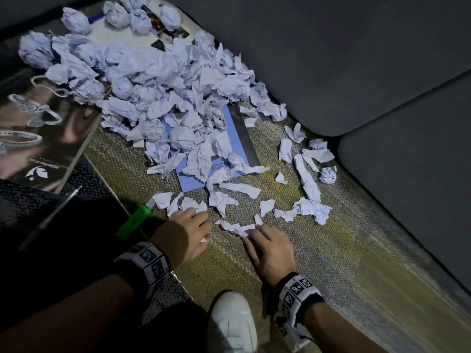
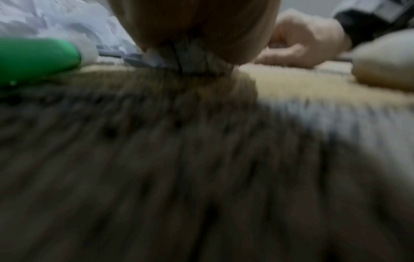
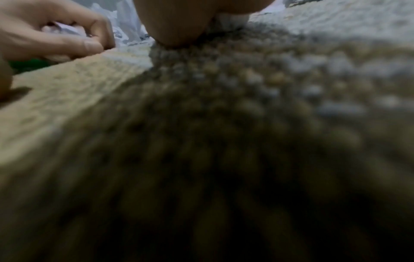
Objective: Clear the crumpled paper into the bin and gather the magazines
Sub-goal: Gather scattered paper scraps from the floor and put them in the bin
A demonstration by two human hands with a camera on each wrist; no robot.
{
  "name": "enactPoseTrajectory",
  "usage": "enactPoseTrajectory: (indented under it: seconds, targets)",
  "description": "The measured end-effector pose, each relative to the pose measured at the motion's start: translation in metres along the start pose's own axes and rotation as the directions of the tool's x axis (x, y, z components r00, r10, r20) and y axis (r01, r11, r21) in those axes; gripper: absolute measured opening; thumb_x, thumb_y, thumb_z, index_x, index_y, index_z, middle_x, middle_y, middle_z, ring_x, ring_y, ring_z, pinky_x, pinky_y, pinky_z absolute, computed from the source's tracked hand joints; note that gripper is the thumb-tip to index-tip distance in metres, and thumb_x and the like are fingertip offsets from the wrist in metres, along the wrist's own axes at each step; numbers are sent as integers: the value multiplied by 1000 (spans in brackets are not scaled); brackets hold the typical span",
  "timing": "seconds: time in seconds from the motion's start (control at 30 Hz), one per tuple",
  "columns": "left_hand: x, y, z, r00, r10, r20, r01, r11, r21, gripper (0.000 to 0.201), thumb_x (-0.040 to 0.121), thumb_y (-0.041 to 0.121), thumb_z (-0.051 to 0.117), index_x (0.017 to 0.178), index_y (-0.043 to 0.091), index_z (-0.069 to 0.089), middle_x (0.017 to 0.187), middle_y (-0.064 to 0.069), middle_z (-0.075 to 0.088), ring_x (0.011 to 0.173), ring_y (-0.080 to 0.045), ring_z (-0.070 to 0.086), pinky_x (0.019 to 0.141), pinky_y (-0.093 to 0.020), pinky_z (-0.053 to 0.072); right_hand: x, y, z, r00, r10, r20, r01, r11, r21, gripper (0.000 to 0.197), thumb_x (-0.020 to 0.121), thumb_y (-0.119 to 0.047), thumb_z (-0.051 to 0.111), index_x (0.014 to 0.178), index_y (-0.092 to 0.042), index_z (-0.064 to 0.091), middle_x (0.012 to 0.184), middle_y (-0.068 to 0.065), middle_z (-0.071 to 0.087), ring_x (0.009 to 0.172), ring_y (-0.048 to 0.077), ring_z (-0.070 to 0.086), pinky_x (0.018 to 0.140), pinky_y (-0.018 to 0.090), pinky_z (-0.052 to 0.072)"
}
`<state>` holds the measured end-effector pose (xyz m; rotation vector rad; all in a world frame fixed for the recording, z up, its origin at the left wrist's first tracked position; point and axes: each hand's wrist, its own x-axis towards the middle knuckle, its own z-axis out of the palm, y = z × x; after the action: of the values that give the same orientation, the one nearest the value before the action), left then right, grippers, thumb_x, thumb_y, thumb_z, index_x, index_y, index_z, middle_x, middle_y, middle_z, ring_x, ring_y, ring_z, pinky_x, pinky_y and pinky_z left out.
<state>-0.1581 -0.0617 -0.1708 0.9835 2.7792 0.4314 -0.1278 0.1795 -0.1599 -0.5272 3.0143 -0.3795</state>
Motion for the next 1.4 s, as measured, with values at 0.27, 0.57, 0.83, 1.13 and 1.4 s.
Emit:
enactPoseTrajectory:
  seconds: [0.27, 0.57, 0.83, 1.13, 1.4]
  targets:
    - [34, 19, -49, 989, -106, -100, 82, 973, -218, 22, 92, 37, 43, 88, 19, 55, 80, 8, 38, 73, -11, 41, 64, -23, 36, 20, 11, -39, 989, 142, -40, -133, 977, 165, 12, 86, -24, 62, 75, -20, 64, 68, -8, 62, 58, 10, 56, 54, 25, 49]
    - [64, 20, -23, 996, -58, 71, 59, 998, -10, 49, 85, 53, 56, 123, 23, 47, 128, -5, 45, 114, -27, 41, 95, -42, 38, 33, 61, -46, 912, 385, -143, -362, 918, 163, 43, 84, -47, 60, 117, -19, 57, 122, 2, 38, 104, 22, 53, 93, 40, 49]
    - [55, 23, -13, 986, -165, 29, 162, 981, 104, 100, 65, 79, 54, 145, 28, 23, 158, -12, 10, 143, -37, 5, 110, -62, 4, 21, 50, -57, 756, 593, 277, -595, 447, 668, 69, 87, -64, 42, 148, -38, 23, 156, -9, 24, 140, 10, 28, 114, 40, 22]
    - [37, 13, 4, 977, -204, 68, 207, 977, -46, 85, 74, 74, 37, 143, 25, 40, 156, -13, 24, 142, -35, 21, 111, -58, 12, 137, 130, -95, 688, 725, 20, -689, 645, 330, 64, 88, -36, 59, 145, -21, 33, 137, 10, 50, 120, 27, 52, 106, 39, 41]
    - [35, 12, 0, 972, -217, 88, 224, 972, -77, 77, 78, 68, 39, 144, 28, 36, 158, -10, 21, 145, -31, 13, 113, -53, 9, 141, 108, -96, 831, 553, 56, -368, 472, 801, 36, 85, 10, 43, 96, -14, 69, 103, 11, 72, 98, 22, 67, 81, 28, 51]
